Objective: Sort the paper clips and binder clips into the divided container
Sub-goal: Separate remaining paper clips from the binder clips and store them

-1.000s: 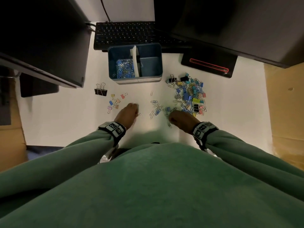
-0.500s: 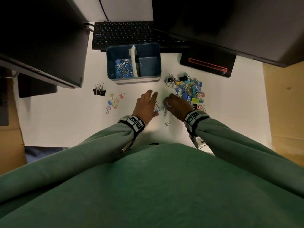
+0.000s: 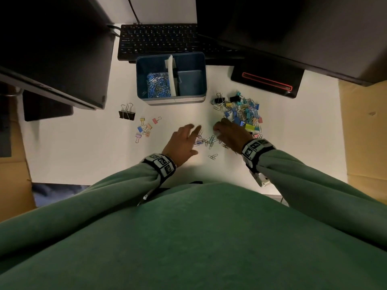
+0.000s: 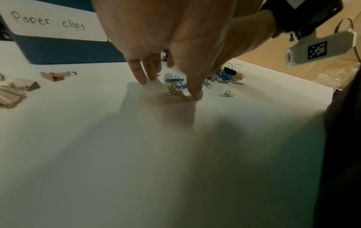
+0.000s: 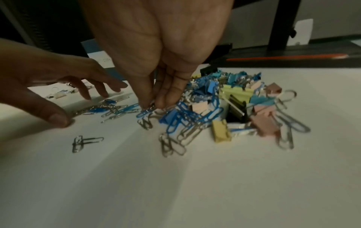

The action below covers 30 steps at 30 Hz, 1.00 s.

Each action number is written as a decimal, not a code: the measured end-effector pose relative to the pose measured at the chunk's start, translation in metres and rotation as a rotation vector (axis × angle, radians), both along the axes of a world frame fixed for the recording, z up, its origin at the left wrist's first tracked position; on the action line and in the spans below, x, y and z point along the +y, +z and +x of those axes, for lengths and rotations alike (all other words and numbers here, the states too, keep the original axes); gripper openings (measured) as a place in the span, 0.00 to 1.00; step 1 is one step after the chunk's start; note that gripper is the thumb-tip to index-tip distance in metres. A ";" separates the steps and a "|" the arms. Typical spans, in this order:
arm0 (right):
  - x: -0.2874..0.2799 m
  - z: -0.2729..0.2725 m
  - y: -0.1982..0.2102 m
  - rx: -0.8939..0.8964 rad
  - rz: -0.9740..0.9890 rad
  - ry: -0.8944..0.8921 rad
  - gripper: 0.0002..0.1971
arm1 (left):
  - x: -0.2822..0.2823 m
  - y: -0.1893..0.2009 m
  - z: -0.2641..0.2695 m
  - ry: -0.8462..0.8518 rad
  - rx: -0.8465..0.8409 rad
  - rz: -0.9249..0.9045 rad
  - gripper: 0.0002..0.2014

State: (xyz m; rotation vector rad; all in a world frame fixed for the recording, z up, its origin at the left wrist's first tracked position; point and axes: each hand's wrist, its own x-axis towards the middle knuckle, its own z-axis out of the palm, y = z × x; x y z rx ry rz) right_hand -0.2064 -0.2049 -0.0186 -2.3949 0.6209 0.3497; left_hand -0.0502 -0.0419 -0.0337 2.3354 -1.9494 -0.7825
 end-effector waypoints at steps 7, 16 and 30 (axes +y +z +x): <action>0.005 0.015 0.005 -0.038 0.076 -0.159 0.10 | -0.023 0.003 -0.015 0.093 0.156 -0.020 0.21; 0.031 0.007 0.002 0.078 -0.125 0.251 0.16 | -0.031 0.005 -0.012 0.012 0.057 0.071 0.12; 0.022 0.037 0.024 -0.060 0.171 -0.219 0.04 | -0.010 0.034 0.036 0.297 0.257 -0.065 0.03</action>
